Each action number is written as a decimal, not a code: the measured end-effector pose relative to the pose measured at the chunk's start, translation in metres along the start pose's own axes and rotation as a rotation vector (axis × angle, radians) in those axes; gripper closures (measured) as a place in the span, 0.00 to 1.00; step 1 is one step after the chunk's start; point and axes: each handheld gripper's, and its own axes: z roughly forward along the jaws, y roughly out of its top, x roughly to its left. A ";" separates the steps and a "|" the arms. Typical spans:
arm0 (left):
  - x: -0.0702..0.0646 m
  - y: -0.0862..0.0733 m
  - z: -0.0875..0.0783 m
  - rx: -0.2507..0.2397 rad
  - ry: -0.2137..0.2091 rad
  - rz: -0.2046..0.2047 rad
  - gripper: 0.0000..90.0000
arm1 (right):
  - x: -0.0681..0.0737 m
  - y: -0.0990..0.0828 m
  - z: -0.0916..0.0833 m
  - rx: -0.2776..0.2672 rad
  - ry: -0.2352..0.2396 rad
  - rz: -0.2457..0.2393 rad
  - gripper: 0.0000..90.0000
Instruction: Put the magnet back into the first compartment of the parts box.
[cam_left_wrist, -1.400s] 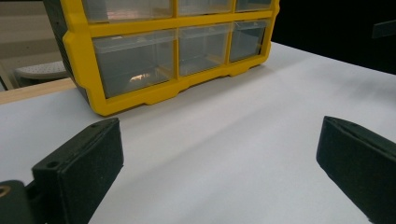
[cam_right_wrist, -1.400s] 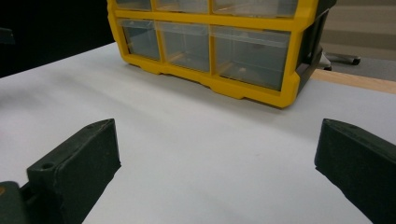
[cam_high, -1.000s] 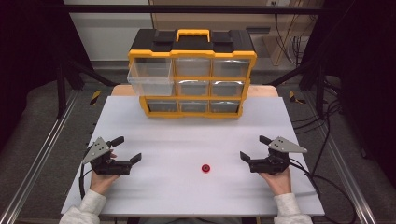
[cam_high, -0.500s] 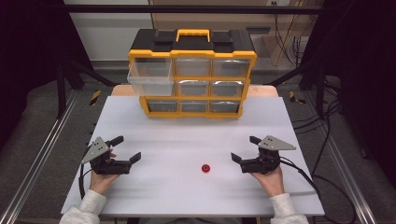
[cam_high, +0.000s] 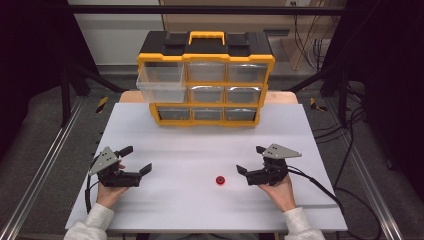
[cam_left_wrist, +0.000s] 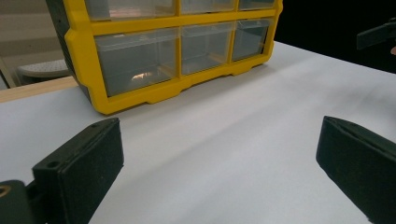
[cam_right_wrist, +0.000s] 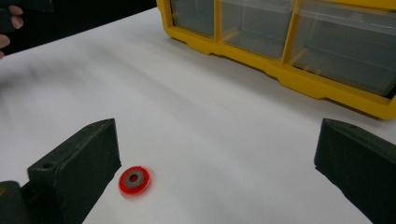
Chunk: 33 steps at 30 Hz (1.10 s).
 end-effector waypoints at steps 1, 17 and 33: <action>0.000 0.000 0.000 0.003 -0.001 0.002 0.00 | 0.001 0.000 0.002 0.003 0.005 -0.005 0.01; -0.001 0.000 0.001 0.011 -0.001 0.007 0.00 | 0.021 0.004 0.027 0.068 0.027 -0.048 0.02; -0.002 0.000 0.001 0.014 -0.003 0.011 0.00 | 0.040 -0.003 0.050 0.164 0.067 -0.078 0.04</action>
